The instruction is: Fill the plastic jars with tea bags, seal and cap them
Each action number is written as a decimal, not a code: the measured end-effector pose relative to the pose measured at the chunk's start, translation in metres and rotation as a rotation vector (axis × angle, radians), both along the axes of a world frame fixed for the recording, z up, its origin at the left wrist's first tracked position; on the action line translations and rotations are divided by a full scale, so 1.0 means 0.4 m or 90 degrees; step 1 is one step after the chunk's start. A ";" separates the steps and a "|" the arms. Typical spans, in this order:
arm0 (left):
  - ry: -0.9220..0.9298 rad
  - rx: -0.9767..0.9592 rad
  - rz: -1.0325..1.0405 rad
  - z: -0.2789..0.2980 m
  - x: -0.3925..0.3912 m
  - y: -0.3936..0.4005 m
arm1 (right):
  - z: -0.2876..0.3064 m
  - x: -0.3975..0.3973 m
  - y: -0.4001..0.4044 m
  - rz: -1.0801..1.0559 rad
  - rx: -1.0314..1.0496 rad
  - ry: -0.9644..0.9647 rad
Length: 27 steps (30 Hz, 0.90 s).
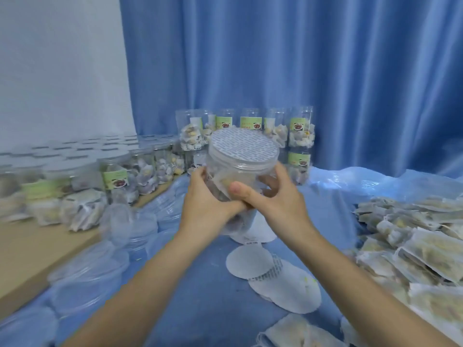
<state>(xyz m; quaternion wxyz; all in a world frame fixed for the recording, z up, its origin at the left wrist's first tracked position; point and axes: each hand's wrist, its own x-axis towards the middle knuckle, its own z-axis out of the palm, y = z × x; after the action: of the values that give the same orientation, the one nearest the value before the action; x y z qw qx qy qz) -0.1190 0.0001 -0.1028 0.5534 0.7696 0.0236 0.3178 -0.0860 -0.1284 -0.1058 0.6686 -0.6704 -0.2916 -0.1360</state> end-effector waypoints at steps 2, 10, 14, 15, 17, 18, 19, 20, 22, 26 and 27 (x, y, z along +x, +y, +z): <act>-0.001 0.013 0.053 0.010 -0.074 0.079 | 0.023 -0.038 0.083 0.065 -0.034 0.024; 0.050 0.153 0.314 0.043 -0.369 0.392 | 0.067 -0.217 0.432 0.209 -0.117 -0.020; 0.110 0.085 0.316 0.047 -0.417 0.527 | 0.073 -0.239 0.588 0.191 -0.188 -0.064; 0.129 0.049 0.295 0.039 -0.417 0.558 | 0.064 -0.235 0.623 0.182 -0.191 -0.067; 0.166 0.017 0.250 0.019 -0.410 0.615 | 0.039 -0.223 0.684 0.163 -0.209 -0.066; 0.172 0.012 0.241 0.007 -0.404 0.637 | 0.026 -0.218 0.709 0.157 -0.216 -0.067; 0.166 0.005 0.245 -0.005 -0.397 0.655 | 0.015 -0.212 0.731 0.160 -0.210 -0.066; 0.156 -0.005 0.254 -0.017 -0.389 0.671 | 0.003 -0.200 0.756 0.168 -0.202 -0.065; 0.153 -0.012 0.267 -0.036 -0.369 0.697 | -0.015 -0.180 0.800 0.181 -0.209 -0.052; 0.138 -0.002 0.303 -0.058 -0.343 0.764 | -0.046 -0.142 0.891 0.200 -0.250 0.018; 0.126 0.002 0.327 -0.064 -0.342 0.782 | -0.048 -0.135 0.915 0.201 -0.266 0.029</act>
<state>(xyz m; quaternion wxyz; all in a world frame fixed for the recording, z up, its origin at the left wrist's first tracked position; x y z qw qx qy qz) -0.2558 0.3131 -0.1283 0.4482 0.7666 0.2718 0.3710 -0.1400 0.2376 -0.1249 0.5350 -0.7430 -0.3992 0.0485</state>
